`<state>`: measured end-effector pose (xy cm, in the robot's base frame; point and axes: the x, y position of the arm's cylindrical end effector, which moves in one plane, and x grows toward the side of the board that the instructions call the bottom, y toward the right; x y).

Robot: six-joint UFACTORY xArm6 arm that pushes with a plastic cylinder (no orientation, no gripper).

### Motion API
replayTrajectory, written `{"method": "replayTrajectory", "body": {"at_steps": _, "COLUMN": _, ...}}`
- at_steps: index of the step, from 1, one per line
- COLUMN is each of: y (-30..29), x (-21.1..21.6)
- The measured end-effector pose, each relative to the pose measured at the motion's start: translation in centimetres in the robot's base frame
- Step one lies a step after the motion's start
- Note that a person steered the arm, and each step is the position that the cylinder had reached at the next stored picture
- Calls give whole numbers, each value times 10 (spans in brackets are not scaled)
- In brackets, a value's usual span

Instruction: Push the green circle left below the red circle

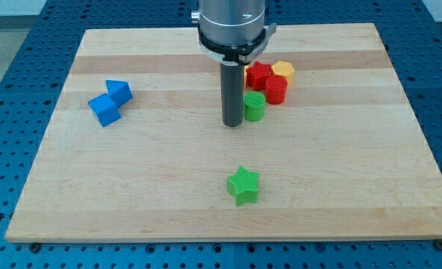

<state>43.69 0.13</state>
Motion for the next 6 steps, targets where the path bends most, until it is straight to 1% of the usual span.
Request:
{"method": "replayTrajectory", "body": {"at_steps": 3, "y": 16, "x": -8}}
{"method": "replayTrajectory", "body": {"at_steps": 5, "y": 16, "x": -10}}
{"method": "replayTrajectory", "body": {"at_steps": 6, "y": 8, "x": 1}}
